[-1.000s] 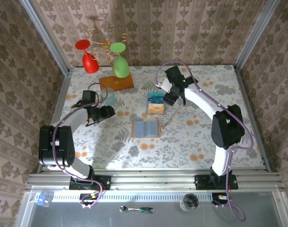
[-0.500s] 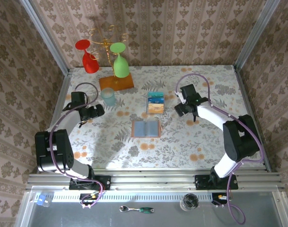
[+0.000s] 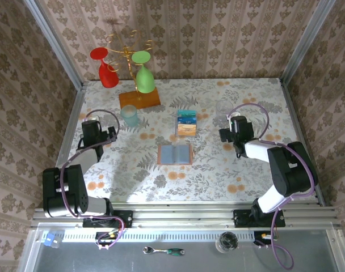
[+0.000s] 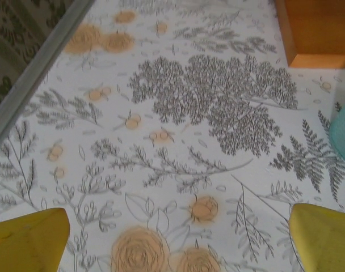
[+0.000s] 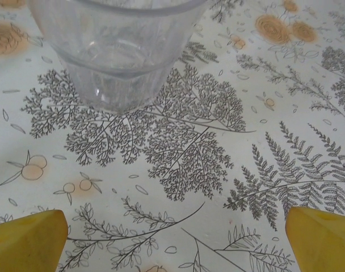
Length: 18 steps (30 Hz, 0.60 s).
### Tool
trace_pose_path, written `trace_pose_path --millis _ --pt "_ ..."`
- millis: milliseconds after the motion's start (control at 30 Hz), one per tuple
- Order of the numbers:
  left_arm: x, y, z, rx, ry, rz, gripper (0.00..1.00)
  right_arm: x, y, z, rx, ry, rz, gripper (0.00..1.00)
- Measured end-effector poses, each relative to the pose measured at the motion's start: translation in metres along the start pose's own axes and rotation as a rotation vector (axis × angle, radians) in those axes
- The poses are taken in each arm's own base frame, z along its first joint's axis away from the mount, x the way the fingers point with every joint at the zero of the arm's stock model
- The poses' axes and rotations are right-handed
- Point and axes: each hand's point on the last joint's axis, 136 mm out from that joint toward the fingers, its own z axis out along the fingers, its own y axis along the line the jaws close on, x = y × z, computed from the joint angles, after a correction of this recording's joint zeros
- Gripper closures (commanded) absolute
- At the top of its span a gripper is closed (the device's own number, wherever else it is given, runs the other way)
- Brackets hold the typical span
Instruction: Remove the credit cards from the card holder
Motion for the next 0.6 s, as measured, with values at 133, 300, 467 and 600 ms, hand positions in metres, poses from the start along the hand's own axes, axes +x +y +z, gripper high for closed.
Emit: trace_pose_path --millis 133,300,467,600 --pt "0.003 -0.007 0.009 0.049 -0.076 0.02 0.0 -0.005 -0.016 -0.009 0.018 -0.084 0.076 0.0" --pt "0.003 -0.019 0.008 0.117 -0.145 0.05 0.0 -0.002 -0.03 -0.017 0.004 -0.165 0.16 0.0" --pt "-0.003 -0.029 0.001 0.155 -0.25 0.089 0.0 -0.003 -0.034 -0.017 -0.042 -0.224 0.214 0.0" --pt "0.016 -0.031 0.005 0.165 -0.255 0.104 0.0 -0.004 -0.032 -0.017 -0.067 -0.245 0.232 0.0"
